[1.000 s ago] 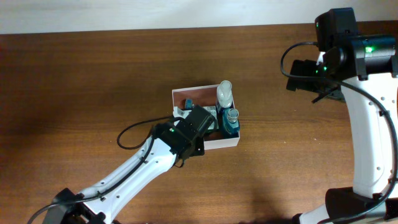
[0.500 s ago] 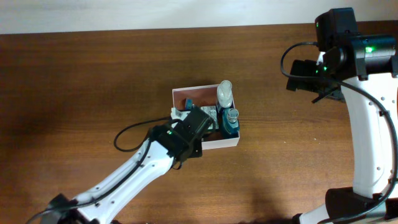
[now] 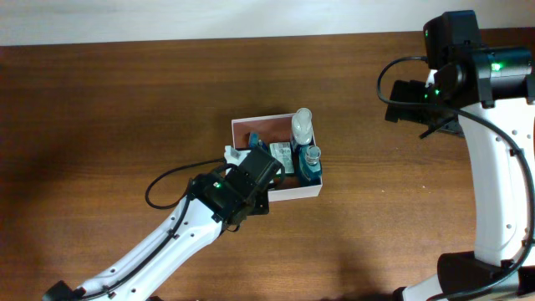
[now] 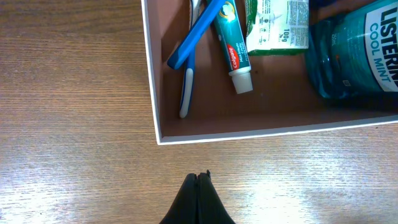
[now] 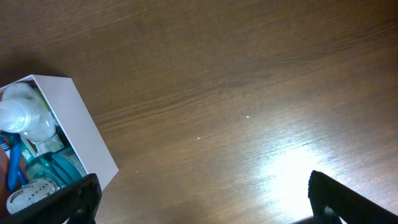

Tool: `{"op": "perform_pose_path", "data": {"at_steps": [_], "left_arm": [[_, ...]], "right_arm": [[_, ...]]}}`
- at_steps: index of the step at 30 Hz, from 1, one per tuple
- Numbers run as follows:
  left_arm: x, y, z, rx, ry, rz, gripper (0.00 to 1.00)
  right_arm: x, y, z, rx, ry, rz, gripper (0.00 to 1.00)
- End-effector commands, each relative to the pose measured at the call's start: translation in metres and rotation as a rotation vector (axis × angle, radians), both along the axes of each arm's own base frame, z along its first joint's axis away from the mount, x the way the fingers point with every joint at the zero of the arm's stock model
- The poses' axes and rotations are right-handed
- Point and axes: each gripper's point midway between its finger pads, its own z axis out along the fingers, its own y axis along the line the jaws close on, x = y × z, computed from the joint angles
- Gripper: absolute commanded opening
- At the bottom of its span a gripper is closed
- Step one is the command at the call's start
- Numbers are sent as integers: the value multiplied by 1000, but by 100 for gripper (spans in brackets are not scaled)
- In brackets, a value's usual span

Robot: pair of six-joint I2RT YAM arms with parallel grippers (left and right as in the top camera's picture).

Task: Pack container
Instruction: 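Open the left gripper to release the soap bar inside the box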

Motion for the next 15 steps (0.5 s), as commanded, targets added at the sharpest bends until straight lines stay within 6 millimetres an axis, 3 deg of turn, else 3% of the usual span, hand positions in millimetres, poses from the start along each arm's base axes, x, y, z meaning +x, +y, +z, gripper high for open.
{"op": "perform_pose_path", "data": {"at_steps": [1, 15], "left_arm": [[-5, -1, -9, 10, 32, -1, 1], [-6, 1, -34, 65, 92, 0, 1]], "right_arm": [[1, -4, 3, -15, -10, -9, 98], [1, -4, 3, -15, -10, -8, 98]]}}
